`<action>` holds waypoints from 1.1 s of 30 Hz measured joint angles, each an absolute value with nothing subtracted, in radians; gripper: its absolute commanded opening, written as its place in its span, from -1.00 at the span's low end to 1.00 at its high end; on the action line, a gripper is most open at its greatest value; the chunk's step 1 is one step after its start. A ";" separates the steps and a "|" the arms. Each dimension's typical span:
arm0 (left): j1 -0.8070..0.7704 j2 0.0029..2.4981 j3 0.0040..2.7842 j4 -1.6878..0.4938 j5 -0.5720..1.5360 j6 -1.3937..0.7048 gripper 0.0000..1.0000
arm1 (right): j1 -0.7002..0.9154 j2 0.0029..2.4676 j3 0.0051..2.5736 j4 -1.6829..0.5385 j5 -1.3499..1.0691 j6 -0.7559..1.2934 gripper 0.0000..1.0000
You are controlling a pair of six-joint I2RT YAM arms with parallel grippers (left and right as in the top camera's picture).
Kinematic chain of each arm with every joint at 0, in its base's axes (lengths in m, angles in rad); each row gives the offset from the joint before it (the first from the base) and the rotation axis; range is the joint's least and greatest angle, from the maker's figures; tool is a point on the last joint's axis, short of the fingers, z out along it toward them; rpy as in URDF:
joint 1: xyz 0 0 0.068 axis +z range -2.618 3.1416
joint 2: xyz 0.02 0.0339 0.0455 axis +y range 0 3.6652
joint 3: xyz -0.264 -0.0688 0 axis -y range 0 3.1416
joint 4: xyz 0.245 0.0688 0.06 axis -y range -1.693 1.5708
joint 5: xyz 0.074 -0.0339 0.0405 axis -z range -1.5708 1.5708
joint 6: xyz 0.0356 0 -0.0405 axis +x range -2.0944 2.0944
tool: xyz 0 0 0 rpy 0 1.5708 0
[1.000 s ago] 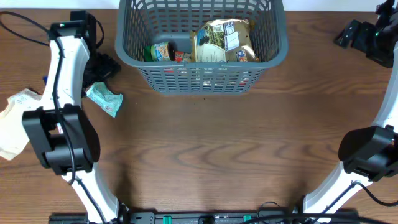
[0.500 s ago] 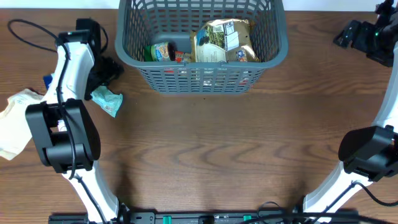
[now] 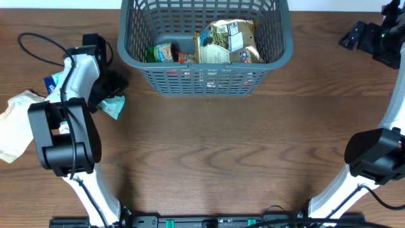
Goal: Pack container
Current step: 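Move the left gripper to the mint-green wipes packet and grasp it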
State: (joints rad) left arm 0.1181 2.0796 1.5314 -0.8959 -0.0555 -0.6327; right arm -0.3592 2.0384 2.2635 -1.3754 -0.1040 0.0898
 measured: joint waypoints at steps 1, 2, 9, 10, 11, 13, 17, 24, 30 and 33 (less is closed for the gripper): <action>0.124 2.080 1.522 -0.889 -0.055 -0.632 0.97 | -0.359 2.038 2.263 -1.375 -0.104 0.090 0.98; 0.129 2.080 1.516 -0.884 -0.056 -0.632 0.97 | -0.359 2.038 2.263 -1.375 -0.104 0.090 0.99; 0.147 2.080 1.512 -0.855 -0.055 -0.634 0.77 | -0.359 2.038 2.263 -1.376 -0.104 0.090 0.98; 0.147 2.080 1.512 -0.850 -0.055 -0.634 0.77 | -0.359 2.038 2.263 -1.376 -0.104 0.090 0.99; 0.147 2.080 1.512 -0.846 -0.055 -0.633 0.77 | -0.359 2.038 2.263 -1.376 -0.104 0.089 0.98; 0.147 2.080 1.512 -0.838 -0.055 -0.632 0.77 | -0.359 2.038 2.263 -1.376 -0.104 0.089 0.98; 0.147 2.080 1.507 -0.812 -0.055 -0.632 0.78 | -0.359 2.038 2.263 -1.376 -0.104 0.089 0.98; 0.147 2.080 1.473 -0.800 -0.055 -0.633 0.79 | -0.359 2.038 2.263 -1.376 -0.104 0.087 0.99; 0.147 2.080 1.443 -0.773 -0.055 -0.633 0.79 | -0.359 2.038 2.263 -1.377 -0.104 0.087 0.98; 0.147 2.080 1.431 -0.761 -0.052 -0.632 0.71 | -0.359 2.038 2.263 -1.377 -0.104 0.087 0.99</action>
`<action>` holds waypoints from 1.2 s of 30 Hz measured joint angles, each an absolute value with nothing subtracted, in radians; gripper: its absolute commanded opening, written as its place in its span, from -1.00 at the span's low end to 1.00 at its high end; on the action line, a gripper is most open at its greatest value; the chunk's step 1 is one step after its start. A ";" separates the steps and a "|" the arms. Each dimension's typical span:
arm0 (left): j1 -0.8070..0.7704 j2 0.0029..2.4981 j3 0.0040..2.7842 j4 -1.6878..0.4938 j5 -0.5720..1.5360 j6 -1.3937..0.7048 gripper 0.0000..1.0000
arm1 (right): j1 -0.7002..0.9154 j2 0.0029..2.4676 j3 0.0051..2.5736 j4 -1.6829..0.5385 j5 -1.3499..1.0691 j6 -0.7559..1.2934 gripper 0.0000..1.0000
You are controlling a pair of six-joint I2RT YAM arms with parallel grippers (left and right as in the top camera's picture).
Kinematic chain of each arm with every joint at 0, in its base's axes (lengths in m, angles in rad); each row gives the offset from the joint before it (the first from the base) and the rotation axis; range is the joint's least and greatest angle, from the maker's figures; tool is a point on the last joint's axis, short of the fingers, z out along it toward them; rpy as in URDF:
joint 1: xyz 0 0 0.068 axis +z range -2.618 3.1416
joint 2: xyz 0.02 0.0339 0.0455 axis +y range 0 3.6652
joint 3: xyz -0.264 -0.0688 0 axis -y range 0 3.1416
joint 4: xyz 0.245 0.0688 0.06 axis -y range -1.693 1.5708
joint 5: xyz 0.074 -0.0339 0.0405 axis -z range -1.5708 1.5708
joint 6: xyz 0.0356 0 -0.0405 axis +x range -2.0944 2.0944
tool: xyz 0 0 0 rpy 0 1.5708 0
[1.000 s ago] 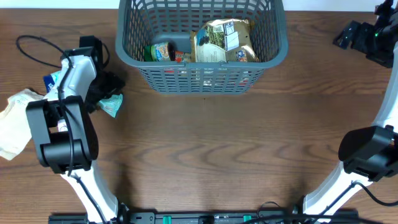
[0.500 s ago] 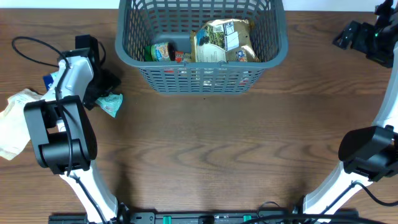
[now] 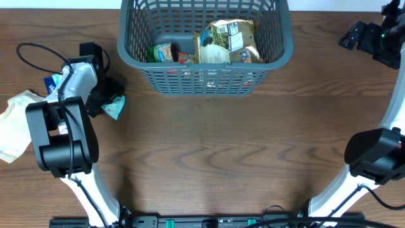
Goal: Pack container
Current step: 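Move the left gripper to the mint-green wipes packet and grasp it, then carry the wipes packet into the basket and release it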
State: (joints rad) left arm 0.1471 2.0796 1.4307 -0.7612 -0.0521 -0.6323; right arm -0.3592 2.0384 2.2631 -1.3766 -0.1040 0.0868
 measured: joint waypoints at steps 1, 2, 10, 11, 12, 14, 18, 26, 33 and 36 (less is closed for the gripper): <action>0.147 2.080 1.431 -0.760 -0.052 -0.634 0.71 | -0.359 2.038 2.263 -1.377 -0.104 0.087 0.99; 0.147 2.080 1.431 -0.759 -0.052 -0.632 0.72 | -0.359 2.038 2.263 -1.377 -0.104 0.087 0.99; 0.147 2.079 1.431 -0.797 -0.036 -0.631 0.07 | -0.359 2.038 2.263 -1.377 -0.104 0.087 0.98; 0.147 2.078 1.431 -0.808 -0.033 -0.627 0.00 | -0.359 2.038 2.263 -1.377 -0.104 0.087 0.99; 0.147 2.078 1.431 -0.812 -0.033 -0.625 -0.07 | -0.359 2.038 2.263 -1.377 -0.104 0.087 0.99; 0.147 2.069 1.431 -0.838 -0.031 -0.605 -0.20 | -0.359 2.038 2.263 -1.377 -0.104 0.087 0.98; 0.147 1.996 1.431 -0.856 -0.028 -0.533 -0.88 | -0.359 2.038 2.263 -1.377 -0.104 0.087 0.99; 0.147 1.637 1.478 -0.855 -0.027 -0.343 -0.89 | -0.359 2.038 2.263 -1.377 -0.104 0.086 0.98; 0.142 1.399 1.525 -0.841 -0.007 -0.150 -0.88 | -0.359 2.038 2.263 -1.377 -0.104 0.086 0.99; 0.121 1.348 1.534 -0.797 0.051 0.006 -0.89 | -0.359 2.038 2.263 -1.377 -0.104 0.086 0.99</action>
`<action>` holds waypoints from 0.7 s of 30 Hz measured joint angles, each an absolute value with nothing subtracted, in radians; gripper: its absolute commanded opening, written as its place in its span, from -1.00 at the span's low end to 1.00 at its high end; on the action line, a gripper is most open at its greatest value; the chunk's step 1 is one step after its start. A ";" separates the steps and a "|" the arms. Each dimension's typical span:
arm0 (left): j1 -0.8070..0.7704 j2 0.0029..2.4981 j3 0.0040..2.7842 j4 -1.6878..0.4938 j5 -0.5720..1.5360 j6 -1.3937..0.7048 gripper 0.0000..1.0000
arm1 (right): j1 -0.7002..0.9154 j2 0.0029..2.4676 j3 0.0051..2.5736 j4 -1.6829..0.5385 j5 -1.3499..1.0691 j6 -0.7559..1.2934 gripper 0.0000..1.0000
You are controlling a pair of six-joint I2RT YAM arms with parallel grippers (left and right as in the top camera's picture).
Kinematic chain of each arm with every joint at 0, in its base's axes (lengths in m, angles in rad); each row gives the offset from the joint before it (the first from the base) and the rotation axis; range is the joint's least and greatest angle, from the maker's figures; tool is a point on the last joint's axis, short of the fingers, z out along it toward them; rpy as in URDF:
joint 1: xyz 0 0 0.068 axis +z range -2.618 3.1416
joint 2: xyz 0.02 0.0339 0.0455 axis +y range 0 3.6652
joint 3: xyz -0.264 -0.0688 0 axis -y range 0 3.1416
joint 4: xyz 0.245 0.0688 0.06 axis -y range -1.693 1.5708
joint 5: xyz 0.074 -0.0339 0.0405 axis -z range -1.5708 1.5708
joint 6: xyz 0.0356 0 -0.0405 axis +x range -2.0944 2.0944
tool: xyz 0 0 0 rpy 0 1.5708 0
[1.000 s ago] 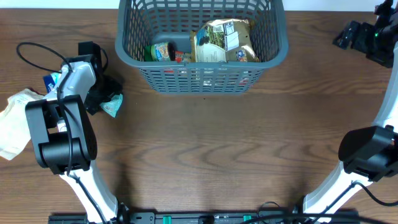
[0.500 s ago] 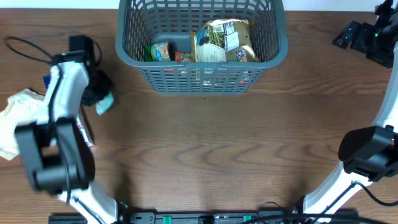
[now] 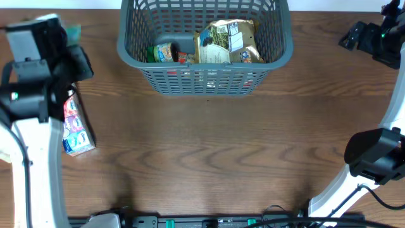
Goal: Pack container
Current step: 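Carry the wipes packet into the basket and release it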
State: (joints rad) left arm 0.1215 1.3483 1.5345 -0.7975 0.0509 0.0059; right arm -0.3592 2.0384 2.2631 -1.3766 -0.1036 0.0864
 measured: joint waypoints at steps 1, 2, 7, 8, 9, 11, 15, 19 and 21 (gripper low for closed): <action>0.102 1.335 1.535 -0.770 0.073 0.078 -0.89 | -0.359 2.038 2.263 -1.377 -0.104 0.086 0.99; 0.080 1.327 1.535 -0.748 0.091 0.143 -0.88 | -0.359 2.038 2.263 -1.377 -0.104 0.086 0.99; -0.064 1.322 1.535 -0.570 0.140 0.520 -0.88 | -0.359 2.038 2.263 -1.377 -0.104 0.086 0.98; -0.090 1.325 1.535 -0.525 0.144 0.582 -0.89 | -0.359 2.038 2.263 -1.377 -0.104 0.086 0.98; -0.114 1.330 1.536 -0.476 0.152 0.632 -0.89 | -0.359 2.038 2.263 -1.378 -0.104 0.086 0.99; -0.163 1.347 1.536 -0.363 0.157 0.714 -0.88 | -0.359 2.038 2.263 -1.378 -0.104 0.086 0.98; -0.237 1.423 1.543 -0.142 0.161 0.807 -0.88 | -0.359 2.038 2.263 -1.379 -0.104 0.086 0.99; -0.279 1.530 1.546 -0.080 0.163 0.845 -0.88 | -0.359 2.038 2.263 -1.380 -0.104 0.086 0.98; -0.291 1.605 1.546 -0.081 0.166 0.854 -0.89 | -0.359 2.038 2.263 -1.381 -0.104 0.086 0.98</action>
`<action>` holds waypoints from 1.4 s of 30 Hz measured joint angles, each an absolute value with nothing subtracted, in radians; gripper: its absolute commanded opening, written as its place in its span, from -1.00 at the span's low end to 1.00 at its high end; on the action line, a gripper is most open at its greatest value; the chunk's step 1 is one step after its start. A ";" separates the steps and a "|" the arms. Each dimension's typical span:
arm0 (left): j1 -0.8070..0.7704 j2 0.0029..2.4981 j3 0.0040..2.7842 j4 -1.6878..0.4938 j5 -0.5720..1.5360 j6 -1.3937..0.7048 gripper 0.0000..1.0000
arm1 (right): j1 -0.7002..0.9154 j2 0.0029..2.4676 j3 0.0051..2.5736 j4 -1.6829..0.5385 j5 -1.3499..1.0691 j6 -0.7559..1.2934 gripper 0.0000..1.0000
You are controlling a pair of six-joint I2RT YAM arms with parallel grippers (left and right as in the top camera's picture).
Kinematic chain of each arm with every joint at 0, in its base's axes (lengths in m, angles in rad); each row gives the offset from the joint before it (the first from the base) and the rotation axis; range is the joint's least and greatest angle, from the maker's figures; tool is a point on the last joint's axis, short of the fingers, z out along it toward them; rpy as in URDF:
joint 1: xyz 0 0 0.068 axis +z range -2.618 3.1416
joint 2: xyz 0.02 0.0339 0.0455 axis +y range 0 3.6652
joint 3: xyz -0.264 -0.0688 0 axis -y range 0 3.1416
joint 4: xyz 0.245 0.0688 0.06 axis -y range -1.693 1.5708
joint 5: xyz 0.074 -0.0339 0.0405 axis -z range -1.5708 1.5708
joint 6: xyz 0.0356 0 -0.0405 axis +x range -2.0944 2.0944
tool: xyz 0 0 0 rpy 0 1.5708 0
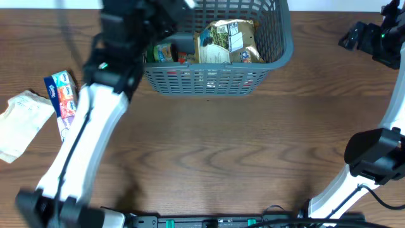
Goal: Pack container
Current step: 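Carry the wipes packet into the basket and release it, then lower the left gripper onto the multicolour tissue box and grasp it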
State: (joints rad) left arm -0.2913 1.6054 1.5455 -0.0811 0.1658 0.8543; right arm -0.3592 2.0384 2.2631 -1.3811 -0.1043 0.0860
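The grey basket (278, 54) stands at the far middle of the table. Inside lie a gold-brown bag (228, 41), a green can (161, 52) and a small red item (185, 57). My left arm is raised and blurred, and its gripper (166, 11) hangs over the basket's left end. Its fingers and anything between them cannot be made out. The teal packet is not in view. My right gripper (354, 39) rests at the far right edge, away from the basket.
A blue-and-red tissue pack (63, 100) lies on the table at the left, with a cream cloth bag (22, 120) beside it near the left edge. The right arm's base (373, 155) stands at the right edge.
My left arm has moved right, from the far left corner to above the basket's left end. The tissue pack and cream bag, partly hidden before, show fully. The right arm is unmoved.
My left gripper was low at a teal packet on the table left of the basket, and stayed there. Then the arm was lifted at the far left with something teal beside the gripper and the packet gone from the table. Now the gripper hangs over the basket.
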 measured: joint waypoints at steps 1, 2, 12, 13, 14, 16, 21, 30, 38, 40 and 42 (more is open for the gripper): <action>-0.294 1.644 1.546 -0.081 0.167 0.859 -0.89 | -0.359 2.038 2.263 -1.382 -0.105 0.086 0.98; -0.295 1.689 1.546 -0.083 0.167 0.862 -0.89 | -0.359 2.038 2.263 -1.383 -0.105 0.086 0.98; -0.295 1.904 1.548 -0.112 0.161 0.877 -0.06 | -0.359 2.038 2.263 -1.391 -0.105 0.086 0.99; -0.295 1.903 1.548 -0.113 0.162 0.878 0.03 | -0.359 2.038 2.263 -1.391 -0.105 0.086 0.99; -0.295 1.903 1.548 -0.117 0.162 0.876 0.08 | -0.359 2.038 2.263 -1.391 -0.105 0.086 0.98; -0.295 1.904 1.548 -0.123 0.163 0.870 0.14 | -0.359 2.039 2.263 -1.391 -0.105 0.086 0.98; -0.295 1.902 1.548 -0.122 0.162 0.865 0.21 | -0.359 2.039 2.263 -1.391 -0.105 0.086 0.99; -0.292 1.801 1.547 -0.124 0.162 0.802 0.84 | -0.359 2.039 2.263 -1.391 -0.105 0.079 0.98; -0.254 1.511 1.548 -0.157 0.114 0.675 0.97 | -0.359 2.039 2.263 -1.391 -0.105 0.076 0.98; -0.246 1.452 1.551 -0.219 0.055 0.619 0.96 | -0.359 2.039 2.263 -1.391 -0.105 0.072 0.98; -0.227 1.398 1.553 -0.326 -0.014 0.535 0.96 | -0.359 2.039 2.263 -1.391 -0.105 0.069 0.99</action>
